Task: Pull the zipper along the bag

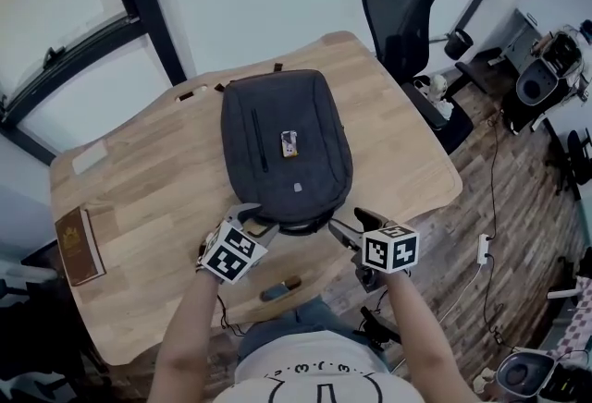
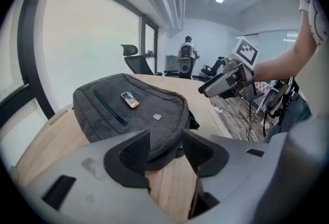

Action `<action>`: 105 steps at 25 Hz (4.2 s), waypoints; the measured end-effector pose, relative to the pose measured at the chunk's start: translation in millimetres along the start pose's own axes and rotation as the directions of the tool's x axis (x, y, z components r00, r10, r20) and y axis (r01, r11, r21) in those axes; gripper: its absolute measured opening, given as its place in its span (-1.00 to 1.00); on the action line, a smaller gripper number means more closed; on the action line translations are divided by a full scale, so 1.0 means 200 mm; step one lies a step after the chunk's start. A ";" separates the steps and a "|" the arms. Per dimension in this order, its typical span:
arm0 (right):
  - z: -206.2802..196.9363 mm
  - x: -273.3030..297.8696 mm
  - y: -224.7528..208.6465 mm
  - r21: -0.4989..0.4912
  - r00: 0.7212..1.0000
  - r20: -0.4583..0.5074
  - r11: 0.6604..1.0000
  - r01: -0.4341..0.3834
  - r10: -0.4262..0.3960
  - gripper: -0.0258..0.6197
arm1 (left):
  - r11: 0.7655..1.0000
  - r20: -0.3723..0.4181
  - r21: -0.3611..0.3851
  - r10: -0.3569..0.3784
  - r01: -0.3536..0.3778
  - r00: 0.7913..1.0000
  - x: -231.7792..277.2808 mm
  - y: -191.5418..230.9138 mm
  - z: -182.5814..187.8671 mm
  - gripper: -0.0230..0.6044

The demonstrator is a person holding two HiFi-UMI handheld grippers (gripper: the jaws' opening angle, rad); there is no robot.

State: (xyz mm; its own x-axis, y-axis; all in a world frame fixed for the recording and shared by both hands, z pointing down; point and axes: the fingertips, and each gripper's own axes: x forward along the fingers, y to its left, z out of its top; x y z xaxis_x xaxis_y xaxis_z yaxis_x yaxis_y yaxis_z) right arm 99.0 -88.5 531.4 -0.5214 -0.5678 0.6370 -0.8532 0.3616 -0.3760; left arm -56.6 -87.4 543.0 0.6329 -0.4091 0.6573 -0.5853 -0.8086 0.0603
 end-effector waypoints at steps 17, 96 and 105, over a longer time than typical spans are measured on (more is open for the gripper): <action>-0.21 0.12 0.12 -0.027 0.994 -0.014 0.994 0.107 -0.107 0.07 | 0.951 -0.169 0.275 -0.095 0.140 0.981 0.05 0.09 -0.13 -0.32; 0.01 0.34 -0.58 -0.620 0.785 -0.617 0.586 -0.521 0.045 -0.74 | 0.946 -0.395 0.317 0.072 0.062 0.916 0.36 -0.11 -0.12 -0.75; 0.04 0.36 -0.60 -0.621 0.800 -0.596 0.596 -0.510 0.065 -0.75 | 0.958 -0.502 0.285 0.129 0.023 0.855 0.37 -0.12 -0.13 -0.72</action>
State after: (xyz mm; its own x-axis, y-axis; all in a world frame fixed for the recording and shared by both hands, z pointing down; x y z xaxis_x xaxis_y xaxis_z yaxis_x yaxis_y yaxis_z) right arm 163.7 -178.9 616.7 -0.4625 0.0096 0.8866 -0.2317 0.9639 -0.1312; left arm -7.9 -87.0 609.0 0.2116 -0.2420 0.9469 -0.4024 -0.9045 -0.1412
